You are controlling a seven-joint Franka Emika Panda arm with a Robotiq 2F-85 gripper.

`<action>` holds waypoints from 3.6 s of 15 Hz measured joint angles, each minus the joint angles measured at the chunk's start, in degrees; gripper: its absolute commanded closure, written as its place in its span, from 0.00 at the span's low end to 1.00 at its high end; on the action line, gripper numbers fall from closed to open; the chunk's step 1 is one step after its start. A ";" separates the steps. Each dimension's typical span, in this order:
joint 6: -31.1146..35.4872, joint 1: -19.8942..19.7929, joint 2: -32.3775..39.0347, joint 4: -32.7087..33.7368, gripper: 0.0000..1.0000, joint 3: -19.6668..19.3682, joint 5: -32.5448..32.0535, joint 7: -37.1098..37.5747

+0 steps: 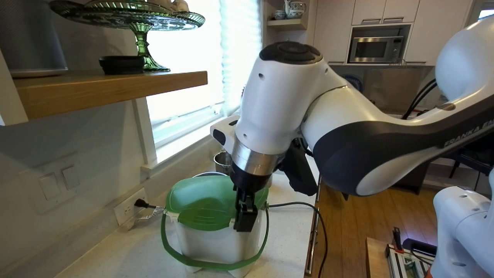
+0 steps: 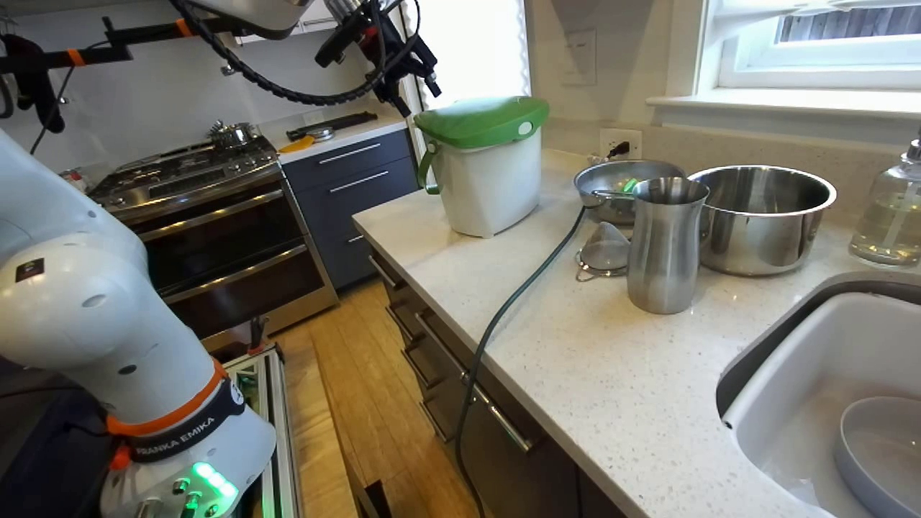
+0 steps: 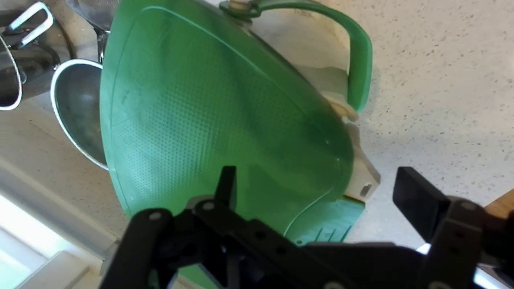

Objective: Move the bin to the right

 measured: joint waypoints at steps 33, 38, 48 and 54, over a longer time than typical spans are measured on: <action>1.26 -3.37 -6.23 -8.06 0.00 -7.26 -5.16 1.46; -0.31 -5.15 -8.55 -10.09 0.00 -8.24 -5.16 1.58; -0.21 -9.28 -10.57 -11.98 0.00 -9.88 -5.45 3.60; -0.28 -8.59 -11.11 -11.85 0.00 -9.89 -2.56 2.58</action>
